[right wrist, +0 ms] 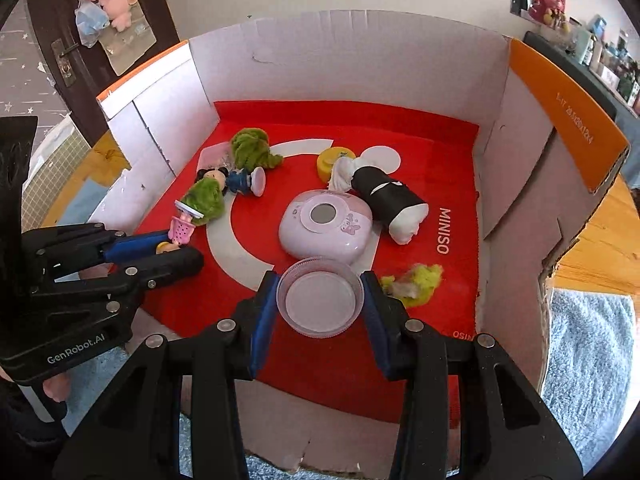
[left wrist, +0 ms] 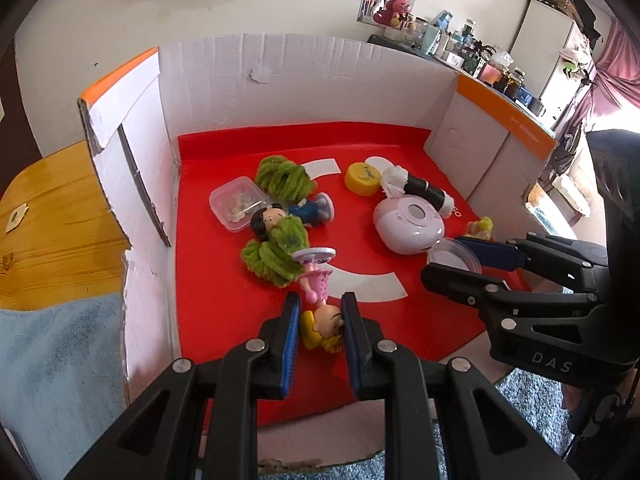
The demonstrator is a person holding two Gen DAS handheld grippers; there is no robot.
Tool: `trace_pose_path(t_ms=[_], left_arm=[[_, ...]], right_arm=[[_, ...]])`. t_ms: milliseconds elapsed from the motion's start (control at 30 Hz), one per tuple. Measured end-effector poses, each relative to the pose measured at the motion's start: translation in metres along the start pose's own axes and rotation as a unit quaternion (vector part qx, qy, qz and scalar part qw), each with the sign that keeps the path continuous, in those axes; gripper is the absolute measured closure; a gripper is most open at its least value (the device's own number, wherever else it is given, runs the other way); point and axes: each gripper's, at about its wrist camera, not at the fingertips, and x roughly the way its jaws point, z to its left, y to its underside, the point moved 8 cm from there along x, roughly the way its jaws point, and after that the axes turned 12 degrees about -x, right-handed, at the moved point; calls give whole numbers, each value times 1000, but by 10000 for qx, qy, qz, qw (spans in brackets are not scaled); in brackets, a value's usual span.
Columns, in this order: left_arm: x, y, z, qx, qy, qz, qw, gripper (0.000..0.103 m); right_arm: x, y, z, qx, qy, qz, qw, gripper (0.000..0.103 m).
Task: Organize objects
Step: 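Lower the figurine and clear dish onto the red floor and open both grippers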
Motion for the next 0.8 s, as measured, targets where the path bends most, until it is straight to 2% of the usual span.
trace_pose_path(t_ms=[733,800], left_arm=[[2,-3,1,-66,-3,-73,10000,82],[3,-3,0,-61,-2,-91,9999,82]], right_arm=[[1,2,-1,-24,17,-10,10000,63],[0,1,1,-22,7,-16,10000,56]])
